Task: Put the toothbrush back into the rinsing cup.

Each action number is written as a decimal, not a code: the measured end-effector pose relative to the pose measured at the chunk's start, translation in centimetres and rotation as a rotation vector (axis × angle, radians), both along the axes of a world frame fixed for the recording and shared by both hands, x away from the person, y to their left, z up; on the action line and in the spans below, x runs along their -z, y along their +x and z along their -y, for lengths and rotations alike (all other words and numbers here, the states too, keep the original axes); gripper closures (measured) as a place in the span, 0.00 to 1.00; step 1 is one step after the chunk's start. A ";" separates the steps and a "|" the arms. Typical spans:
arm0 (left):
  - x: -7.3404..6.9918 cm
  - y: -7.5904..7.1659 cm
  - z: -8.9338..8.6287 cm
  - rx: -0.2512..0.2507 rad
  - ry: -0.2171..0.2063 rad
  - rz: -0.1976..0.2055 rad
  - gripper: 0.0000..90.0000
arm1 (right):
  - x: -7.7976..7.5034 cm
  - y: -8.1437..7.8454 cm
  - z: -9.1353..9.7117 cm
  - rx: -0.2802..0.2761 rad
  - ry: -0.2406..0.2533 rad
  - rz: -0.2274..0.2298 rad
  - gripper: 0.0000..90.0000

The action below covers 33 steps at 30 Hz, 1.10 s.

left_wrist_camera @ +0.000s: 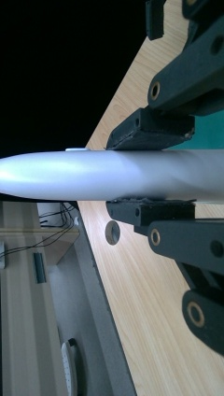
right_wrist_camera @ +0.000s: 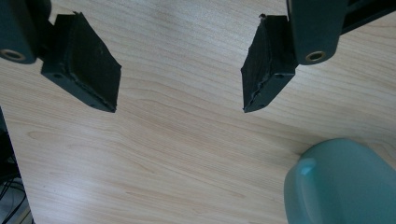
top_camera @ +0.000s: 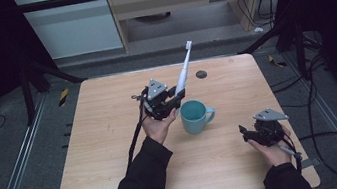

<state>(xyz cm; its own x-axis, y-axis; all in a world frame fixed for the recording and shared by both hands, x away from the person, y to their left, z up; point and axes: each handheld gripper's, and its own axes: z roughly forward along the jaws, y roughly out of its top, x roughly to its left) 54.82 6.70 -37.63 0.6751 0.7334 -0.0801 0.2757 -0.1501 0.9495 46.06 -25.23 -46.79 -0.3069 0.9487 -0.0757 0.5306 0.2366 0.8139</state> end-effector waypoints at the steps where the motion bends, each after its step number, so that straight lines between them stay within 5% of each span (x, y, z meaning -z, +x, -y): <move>1: 0.1 0.1 0.2 0.004 -0.007 0.000 0.73 | 0.0 0.0 0.0 0.000 0.002 -0.001 0.32; 18: 3.1 0.9 3.7 0.022 -0.023 0.007 0.73 | 0.1 0.0 -0.2 -0.011 -0.013 -0.002 0.32; 33: 5.7 0.3 4.3 0.018 0.001 -0.002 0.73 | 0.2 0.1 -0.3 -0.020 -0.026 -0.005 0.32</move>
